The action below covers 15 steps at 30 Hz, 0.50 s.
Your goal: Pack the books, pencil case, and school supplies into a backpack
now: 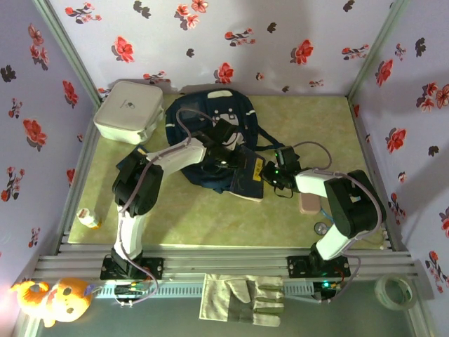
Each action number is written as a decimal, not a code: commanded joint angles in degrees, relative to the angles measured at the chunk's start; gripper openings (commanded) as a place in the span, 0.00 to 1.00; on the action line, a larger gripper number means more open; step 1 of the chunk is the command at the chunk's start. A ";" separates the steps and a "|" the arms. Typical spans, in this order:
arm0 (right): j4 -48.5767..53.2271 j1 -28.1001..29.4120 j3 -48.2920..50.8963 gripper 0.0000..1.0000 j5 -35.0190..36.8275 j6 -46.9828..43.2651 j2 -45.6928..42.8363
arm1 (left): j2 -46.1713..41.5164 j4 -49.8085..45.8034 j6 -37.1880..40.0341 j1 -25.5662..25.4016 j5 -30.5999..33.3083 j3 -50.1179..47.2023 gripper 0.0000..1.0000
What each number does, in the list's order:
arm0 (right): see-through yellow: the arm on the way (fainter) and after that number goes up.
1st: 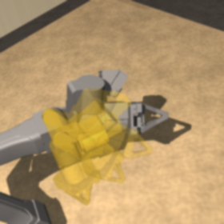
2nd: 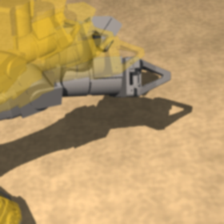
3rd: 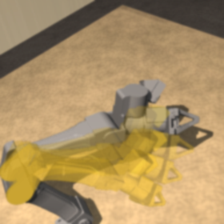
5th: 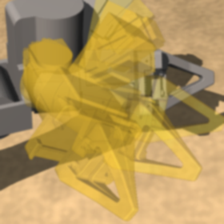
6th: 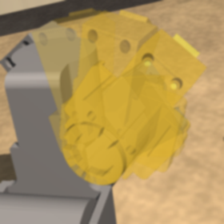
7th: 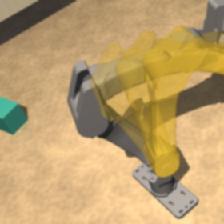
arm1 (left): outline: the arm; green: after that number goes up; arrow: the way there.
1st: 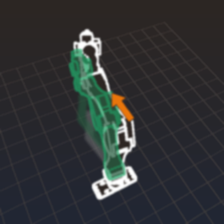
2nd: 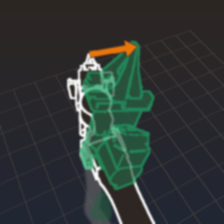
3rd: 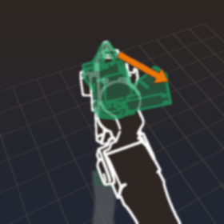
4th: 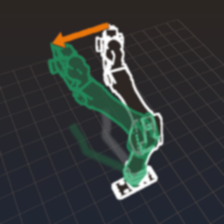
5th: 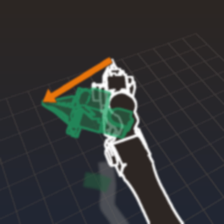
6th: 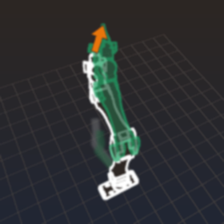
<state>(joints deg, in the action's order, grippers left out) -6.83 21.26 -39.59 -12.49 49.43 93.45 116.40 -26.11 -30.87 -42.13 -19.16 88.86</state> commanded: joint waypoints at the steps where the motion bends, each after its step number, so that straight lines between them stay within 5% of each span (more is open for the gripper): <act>1: 0.15 0.73 0.13 0.15 -0.92 -0.91 -0.16 | -1.80 -0.87 0.62 -0.15 -3.08 1.95 0.16; 5: 0.10 0.65 1.11 0.23 0.72 -1.00 -3.73 | -5.80 -1.16 1.41 0.44 -2.27 0.87 0.00; 15: -5.16 0.52 4.79 0.55 -1.35 3.65 -14.40 | -21.05 3.85 -2.92 8.81 -1.85 -6.19 0.00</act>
<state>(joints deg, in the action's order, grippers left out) -8.01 21.39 -36.64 -11.92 50.72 81.32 100.40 -25.85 -31.38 -36.49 -20.40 84.73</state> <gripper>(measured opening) 0.539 0.076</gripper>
